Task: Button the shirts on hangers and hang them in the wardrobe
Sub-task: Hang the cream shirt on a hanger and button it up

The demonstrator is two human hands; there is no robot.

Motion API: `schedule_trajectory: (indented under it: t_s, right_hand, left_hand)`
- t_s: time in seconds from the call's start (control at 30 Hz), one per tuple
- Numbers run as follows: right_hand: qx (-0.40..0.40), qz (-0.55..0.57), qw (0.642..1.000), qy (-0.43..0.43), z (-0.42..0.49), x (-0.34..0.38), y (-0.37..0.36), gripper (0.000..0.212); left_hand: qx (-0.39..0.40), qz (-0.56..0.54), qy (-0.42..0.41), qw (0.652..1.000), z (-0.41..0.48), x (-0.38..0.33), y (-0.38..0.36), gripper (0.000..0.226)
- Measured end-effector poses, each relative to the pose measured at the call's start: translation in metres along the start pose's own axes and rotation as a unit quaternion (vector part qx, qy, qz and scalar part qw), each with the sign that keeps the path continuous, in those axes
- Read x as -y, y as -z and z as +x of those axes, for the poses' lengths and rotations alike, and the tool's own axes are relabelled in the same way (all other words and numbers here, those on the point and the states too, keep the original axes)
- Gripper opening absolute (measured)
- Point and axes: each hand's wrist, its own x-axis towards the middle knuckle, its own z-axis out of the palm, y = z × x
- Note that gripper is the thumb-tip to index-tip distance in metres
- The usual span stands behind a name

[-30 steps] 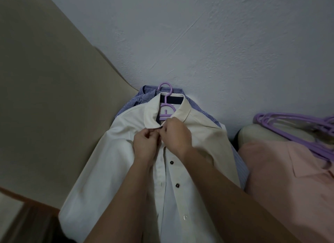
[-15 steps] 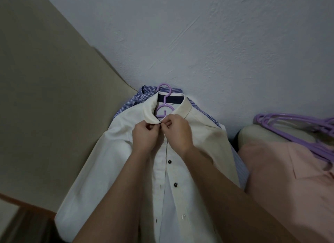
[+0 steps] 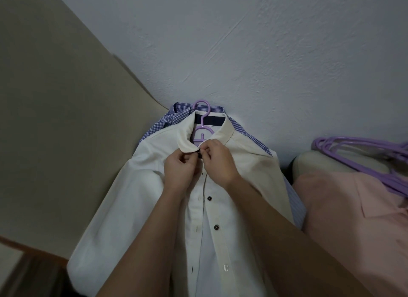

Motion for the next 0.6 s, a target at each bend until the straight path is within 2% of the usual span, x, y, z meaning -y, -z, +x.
schedule_trajectory:
  t_s: [0.3, 0.4, 0.5, 0.53, 0.6]
  right_hand:
    - [0.005, 0.043, 0.999, -0.024, -0.004, -0.003, -0.002, 0.015]
    - [-0.015, 0.093, 0.99, -0.106, -0.007, 0.002, -0.002, 0.013]
    - [-0.05, 0.19, 0.957, -0.215, -0.003, 0.006, -0.003, 0.015]
    - [-0.061, 0.203, 0.95, -0.229, -0.001, 0.006, -0.003, 0.016]
    - [-0.067, 0.179, 0.959, -0.207, 0.0, 0.007, 0.002, 0.011]
  left_hand:
    - [-0.004, -0.035, 0.022, 0.999, -0.002, 0.002, -0.003, 0.007]
    - [0.022, -0.039, 0.019, 0.999, 0.001, 0.002, -0.001, 0.009]
    - [0.034, -0.028, 0.012, 0.999, 0.002, 0.005, 0.0, 0.01]
    - [0.035, -0.027, 0.011, 0.999, 0.002, 0.005, 0.0, 0.01]
    - [0.034, -0.045, 0.016, 0.998, 0.003, 0.006, 0.0, 0.012]
